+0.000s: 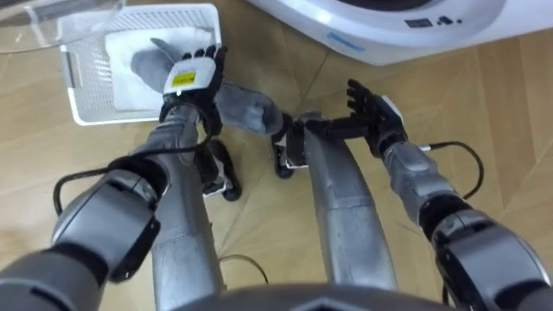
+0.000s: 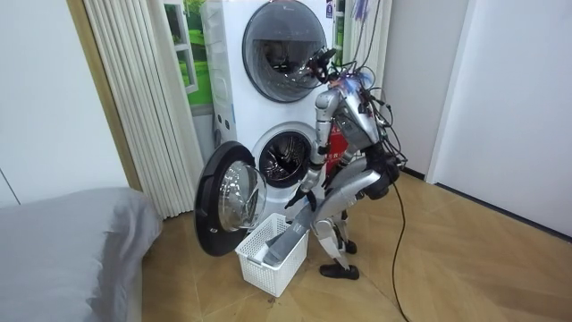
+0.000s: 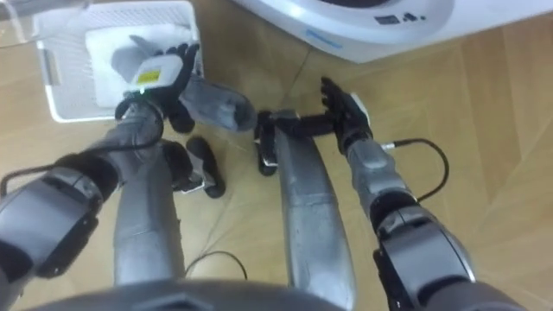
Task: Put towel into washing machine
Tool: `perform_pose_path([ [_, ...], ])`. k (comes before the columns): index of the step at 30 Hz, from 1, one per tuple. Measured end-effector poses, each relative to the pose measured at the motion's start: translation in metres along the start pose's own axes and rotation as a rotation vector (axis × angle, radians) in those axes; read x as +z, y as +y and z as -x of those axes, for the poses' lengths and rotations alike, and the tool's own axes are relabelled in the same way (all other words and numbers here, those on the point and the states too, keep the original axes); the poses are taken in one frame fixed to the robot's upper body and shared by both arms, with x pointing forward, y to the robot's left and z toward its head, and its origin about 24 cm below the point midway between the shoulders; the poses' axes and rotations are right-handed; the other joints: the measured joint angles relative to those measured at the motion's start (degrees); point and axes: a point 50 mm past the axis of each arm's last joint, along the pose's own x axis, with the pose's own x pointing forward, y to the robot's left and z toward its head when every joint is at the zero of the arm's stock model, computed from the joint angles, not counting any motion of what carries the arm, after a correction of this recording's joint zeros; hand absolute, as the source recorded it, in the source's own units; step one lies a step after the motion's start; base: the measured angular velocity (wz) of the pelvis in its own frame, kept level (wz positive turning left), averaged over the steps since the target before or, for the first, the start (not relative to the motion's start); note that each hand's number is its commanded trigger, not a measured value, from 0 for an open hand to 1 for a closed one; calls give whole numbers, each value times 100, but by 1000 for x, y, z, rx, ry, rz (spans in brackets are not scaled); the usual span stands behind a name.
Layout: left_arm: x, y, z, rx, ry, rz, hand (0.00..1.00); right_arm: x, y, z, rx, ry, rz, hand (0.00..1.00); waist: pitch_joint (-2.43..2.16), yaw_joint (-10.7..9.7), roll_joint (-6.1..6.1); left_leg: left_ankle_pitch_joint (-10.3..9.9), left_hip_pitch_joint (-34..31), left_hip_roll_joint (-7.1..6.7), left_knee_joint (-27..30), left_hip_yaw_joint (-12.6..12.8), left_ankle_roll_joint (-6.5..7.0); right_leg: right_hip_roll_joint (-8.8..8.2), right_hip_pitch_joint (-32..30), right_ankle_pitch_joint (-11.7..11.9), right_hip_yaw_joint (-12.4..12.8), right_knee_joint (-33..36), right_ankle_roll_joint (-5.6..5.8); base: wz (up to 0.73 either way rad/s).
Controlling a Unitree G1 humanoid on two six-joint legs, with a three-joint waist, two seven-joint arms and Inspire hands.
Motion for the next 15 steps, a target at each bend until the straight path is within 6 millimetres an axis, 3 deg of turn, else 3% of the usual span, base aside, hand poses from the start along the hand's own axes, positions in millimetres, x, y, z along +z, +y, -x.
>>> perform_pose_path([
  [5,2,2,-1,5,-21,-34,0,5,3,-1,20,-26,-23,0,2,-86,-4,-122,-187,23,244,-39,-56,22,-194,-122,-13,248,-64,-2],
  [9,3,1,-1,0,-27,-44,0,8,8,-2,50,-41,-27,0,8,-176,-41,-215,-280,142,373,-59,-92,96,-288,-173,-22,328,-86,-8],
  [10,4,-1,0,-8,-34,-53,7,8,11,-2,57,-42,-39,0,19,-229,-68,-228,-285,151,382,-58,-94,103,-296,-183,-22,338,-92,-4],
  [11,3,-1,0,-15,-37,-63,47,7,13,-2,63,-41,-45,0,23,-258,-89,-237,-285,161,389,-58,-97,111,-296,-191,-22,344,-92,-5],
  [12,1,-2,1,-25,-36,-75,63,7,16,-3,78,-42,-45,0,20,-307,-133,-249,-284,193,411,-50,-98,130,-298,-202,-22,356,-100,-9],
  [13,1,-3,1,-39,-39,-85,100,8,19,-3,89,-44,-40,0,21,-336,-180,-281,-285,211,440,-47,-103,148,-304,-217,-22,376,-107,-10],
  [15,1,-3,1,-61,-43,-95,100,10,22,-4,103,-48,-33,0,11,-367,-225,-302,-319,228,457,-49,-105,162,-333,-224,-23,380,-110,-6],
])
